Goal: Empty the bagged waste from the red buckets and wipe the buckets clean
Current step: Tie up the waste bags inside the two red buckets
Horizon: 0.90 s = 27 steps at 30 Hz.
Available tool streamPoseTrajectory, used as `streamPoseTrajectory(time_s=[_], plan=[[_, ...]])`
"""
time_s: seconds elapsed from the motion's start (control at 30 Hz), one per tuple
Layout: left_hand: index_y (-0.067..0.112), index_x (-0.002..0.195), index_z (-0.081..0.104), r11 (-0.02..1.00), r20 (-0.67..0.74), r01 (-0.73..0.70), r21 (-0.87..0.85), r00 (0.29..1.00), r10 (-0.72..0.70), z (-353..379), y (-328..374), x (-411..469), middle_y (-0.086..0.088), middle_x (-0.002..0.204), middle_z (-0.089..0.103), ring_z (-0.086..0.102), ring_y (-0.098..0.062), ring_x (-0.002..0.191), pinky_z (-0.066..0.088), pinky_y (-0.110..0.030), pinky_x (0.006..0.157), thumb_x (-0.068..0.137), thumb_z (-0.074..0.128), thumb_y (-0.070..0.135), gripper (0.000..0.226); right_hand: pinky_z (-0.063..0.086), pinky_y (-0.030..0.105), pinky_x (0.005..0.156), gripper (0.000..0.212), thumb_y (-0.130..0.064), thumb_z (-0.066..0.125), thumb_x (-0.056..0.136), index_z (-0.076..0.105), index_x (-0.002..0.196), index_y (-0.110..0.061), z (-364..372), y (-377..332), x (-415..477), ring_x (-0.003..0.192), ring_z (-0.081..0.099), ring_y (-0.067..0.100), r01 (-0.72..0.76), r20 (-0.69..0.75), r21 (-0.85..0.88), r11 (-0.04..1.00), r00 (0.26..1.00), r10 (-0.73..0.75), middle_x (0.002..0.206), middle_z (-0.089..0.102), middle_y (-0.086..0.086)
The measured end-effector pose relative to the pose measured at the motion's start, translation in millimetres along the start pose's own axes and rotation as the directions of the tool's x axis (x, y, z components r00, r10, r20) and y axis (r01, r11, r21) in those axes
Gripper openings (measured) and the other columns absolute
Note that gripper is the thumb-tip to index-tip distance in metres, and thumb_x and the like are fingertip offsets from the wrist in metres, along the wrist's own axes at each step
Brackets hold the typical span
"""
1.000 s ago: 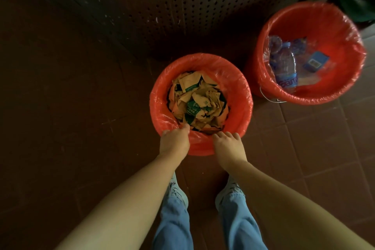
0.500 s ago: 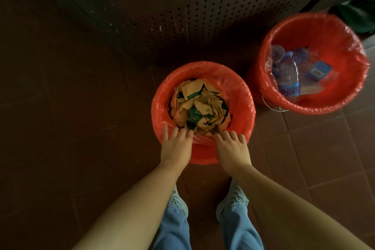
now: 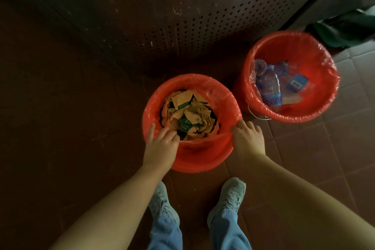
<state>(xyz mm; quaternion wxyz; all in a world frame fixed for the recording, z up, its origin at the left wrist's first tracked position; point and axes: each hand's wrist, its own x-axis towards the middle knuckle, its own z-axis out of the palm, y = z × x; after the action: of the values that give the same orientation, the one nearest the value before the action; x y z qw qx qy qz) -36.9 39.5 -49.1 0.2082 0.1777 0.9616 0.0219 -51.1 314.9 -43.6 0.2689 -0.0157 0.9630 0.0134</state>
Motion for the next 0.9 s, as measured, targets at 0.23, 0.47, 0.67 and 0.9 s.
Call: streamPoseTrajectory(time_s=[0.23,0.47,0.67,0.9], plan=[[0.019,0.135,0.061,0.999,0.023,-0.035,-0.034,0.999,0.036,-15.5,21.3,3.7,-0.002,0.14,0.06,0.047,-0.028,0.138,0.022,-0.06,0.119,0.092,0.058,0.012,0.044,0.05,0.031,0.062,0.022,-0.016,0.044,0.101,0.06,0.116,-0.018,-1.2,-29.6,-11.8,0.076,0.06,0.018,-0.14,0.087,0.498,0.856,0.99,0.111,0.107,0.052,-0.004],[0.023,0.142,0.053,0.99,0.043,0.112,-0.084,0.993,-0.109,-23.7,10.2,-26.1,-0.001,0.146,0.053,0.042,-0.024,0.14,0.032,-0.053,0.116,0.104,0.033,0.043,0.047,0.042,0.03,0.09,0.046,-0.009,0.046,0.097,0.052,0.142,-0.018,-6.2,-30.7,-28.5,0.131,0.049,0.026,-0.3,0.11,0.803,0.515,0.924,0.368,0.156,0.036,0.004],[0.027,0.154,0.033,0.944,0.064,0.31,-0.113,0.95,-0.305,-20.5,-11.5,-32.8,-0.003,0.159,0.037,0.033,-0.028,0.146,0.032,-0.052,0.116,0.103,0.02,0.053,0.059,0.053,0.04,0.089,0.034,-0.033,0.053,0.1,0.061,0.127,-0.013,-15.4,-7.7,4.7,0.108,0.064,0.027,-0.539,0.345,0.816,0.212,0.746,0.569,0.119,0.067,0.008],[0.029,0.158,0.026,0.988,0.074,0.149,-0.034,0.987,-0.146,1.6,-5.0,-20.6,-0.007,0.161,0.034,0.03,-0.032,0.149,0.032,-0.057,0.115,0.1,0.037,0.058,0.065,0.057,0.037,0.084,0.028,-0.026,0.065,0.095,0.072,0.114,-0.007,6.4,10.1,40.4,0.099,0.069,0.035,-0.624,0.51,0.781,0.021,0.657,0.555,0.104,0.073,0.016]])
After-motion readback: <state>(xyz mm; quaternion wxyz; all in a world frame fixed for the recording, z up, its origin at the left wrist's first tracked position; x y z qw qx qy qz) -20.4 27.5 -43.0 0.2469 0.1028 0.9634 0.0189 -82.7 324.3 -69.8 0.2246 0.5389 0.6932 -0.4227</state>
